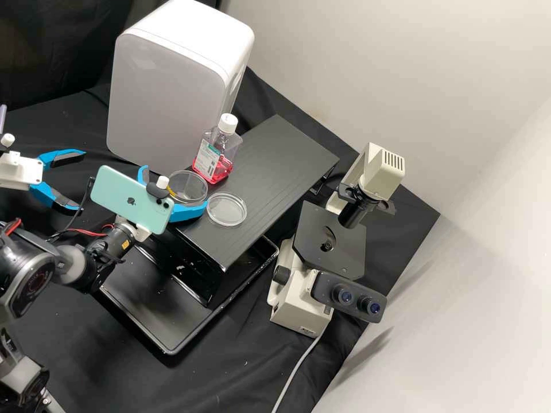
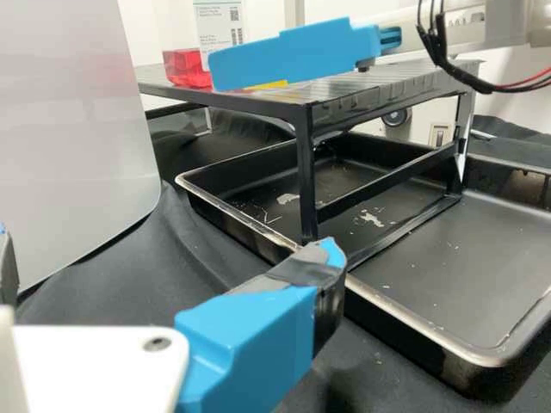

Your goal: Place the lid on the petri dish

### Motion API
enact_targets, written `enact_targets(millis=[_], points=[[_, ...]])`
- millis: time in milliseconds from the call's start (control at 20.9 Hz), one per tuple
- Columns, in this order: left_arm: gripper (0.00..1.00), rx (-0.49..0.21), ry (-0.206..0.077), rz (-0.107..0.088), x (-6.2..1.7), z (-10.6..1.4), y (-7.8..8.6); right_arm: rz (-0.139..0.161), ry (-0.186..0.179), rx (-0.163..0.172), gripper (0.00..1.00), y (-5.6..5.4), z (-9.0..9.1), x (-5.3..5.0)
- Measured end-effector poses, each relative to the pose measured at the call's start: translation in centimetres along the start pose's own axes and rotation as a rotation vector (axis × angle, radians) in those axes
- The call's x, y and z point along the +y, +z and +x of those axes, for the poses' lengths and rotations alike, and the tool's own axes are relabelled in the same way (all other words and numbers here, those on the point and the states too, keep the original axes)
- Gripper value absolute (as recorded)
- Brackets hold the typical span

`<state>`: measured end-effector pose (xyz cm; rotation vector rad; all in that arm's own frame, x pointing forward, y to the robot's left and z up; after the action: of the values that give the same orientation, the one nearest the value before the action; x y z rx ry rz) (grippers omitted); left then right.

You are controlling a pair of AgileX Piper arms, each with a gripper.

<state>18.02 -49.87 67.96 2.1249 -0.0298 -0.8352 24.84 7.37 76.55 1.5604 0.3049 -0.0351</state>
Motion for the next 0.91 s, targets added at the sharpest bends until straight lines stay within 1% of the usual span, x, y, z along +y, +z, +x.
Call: enact_targets(millis=[191,383,526,909], points=[[1.00,0.000,0.000,0.000,0.00,0.0,0.0,0.000,0.009,0.009,1.00,-0.3,0.2,0.3],[1.00,0.000,0.000,0.000,0.00,0.0,0.0,-0.001,-0.005,0.023,1.00,-0.6,0.2,-0.1],[1.00,0.000,0.000,0.000,0.00,0.0,0.0,0.000,-0.003,0.026,1.00,-0.8,0.5,0.0],[1.00,0.000,0.000,0.000,0.00,0.0,0.0,-0.001,-0.032,-0.004,1.00,-0.1,1.1,-0.7]])
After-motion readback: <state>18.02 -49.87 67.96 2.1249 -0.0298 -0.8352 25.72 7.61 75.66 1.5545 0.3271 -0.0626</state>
